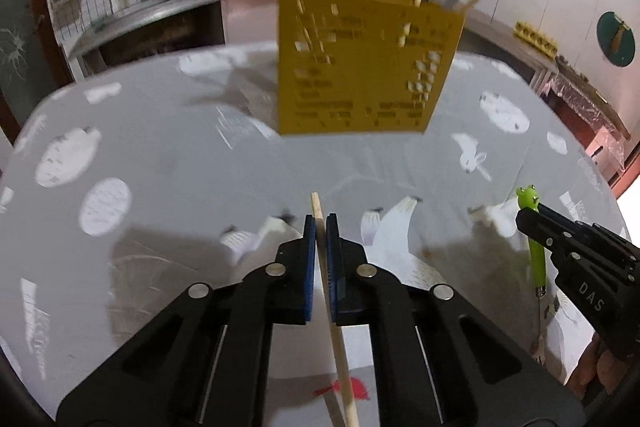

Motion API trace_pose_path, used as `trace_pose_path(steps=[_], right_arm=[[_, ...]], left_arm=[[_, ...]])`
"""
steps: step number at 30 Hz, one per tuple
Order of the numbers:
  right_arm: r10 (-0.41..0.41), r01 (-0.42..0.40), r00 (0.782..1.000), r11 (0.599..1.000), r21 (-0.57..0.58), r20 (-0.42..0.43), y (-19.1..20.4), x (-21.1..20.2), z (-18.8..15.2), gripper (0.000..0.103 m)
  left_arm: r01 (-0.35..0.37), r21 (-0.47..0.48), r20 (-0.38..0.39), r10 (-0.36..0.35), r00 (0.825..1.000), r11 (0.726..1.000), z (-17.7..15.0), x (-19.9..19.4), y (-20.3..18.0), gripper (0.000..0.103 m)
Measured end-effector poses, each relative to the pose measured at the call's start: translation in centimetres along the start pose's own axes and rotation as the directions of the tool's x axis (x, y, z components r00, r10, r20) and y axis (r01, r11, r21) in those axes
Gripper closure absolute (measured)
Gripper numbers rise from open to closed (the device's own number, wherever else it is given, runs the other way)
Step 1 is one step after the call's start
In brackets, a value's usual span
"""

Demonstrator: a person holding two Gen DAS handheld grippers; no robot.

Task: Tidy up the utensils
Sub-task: 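Lift the chopstick and frog fork up over the yellow holder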

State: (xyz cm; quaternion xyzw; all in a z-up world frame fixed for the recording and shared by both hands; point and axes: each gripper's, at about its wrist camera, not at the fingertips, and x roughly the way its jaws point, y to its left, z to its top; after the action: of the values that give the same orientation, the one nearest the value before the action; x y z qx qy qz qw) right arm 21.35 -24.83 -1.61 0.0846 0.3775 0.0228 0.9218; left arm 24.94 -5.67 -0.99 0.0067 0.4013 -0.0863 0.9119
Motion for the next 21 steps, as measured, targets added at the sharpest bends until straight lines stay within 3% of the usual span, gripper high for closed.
trace_pose_path(steps=[7, 14, 21], right_arm=[[0.027, -0.031, 0.99, 0.999, 0.022, 0.137, -0.1, -3.1, -0.3, 0.087], [0.028, -0.021, 0.956, 0.999, -0.028, 0.293, 0.6, -6.4, -1.0, 0.087], [0.045, -0.021, 0.909, 0.998, -0.063, 0.415, 1.1, -9.2, -1.3, 0.087]], left_arm=[[-0.036, -0.004, 0.172, 0.036, 0.985, 0.999, 0.2, -5.1, 1.8, 0.099], [-0.112, -0.013, 0.339, 0.11, 0.934, 0.994, -0.4, -9.0, 2.9, 0.099], [-0.101, -0.034, 0.417, 0.106, 0.903, 0.994, -0.6, -11.2, 3.4, 0.099]])
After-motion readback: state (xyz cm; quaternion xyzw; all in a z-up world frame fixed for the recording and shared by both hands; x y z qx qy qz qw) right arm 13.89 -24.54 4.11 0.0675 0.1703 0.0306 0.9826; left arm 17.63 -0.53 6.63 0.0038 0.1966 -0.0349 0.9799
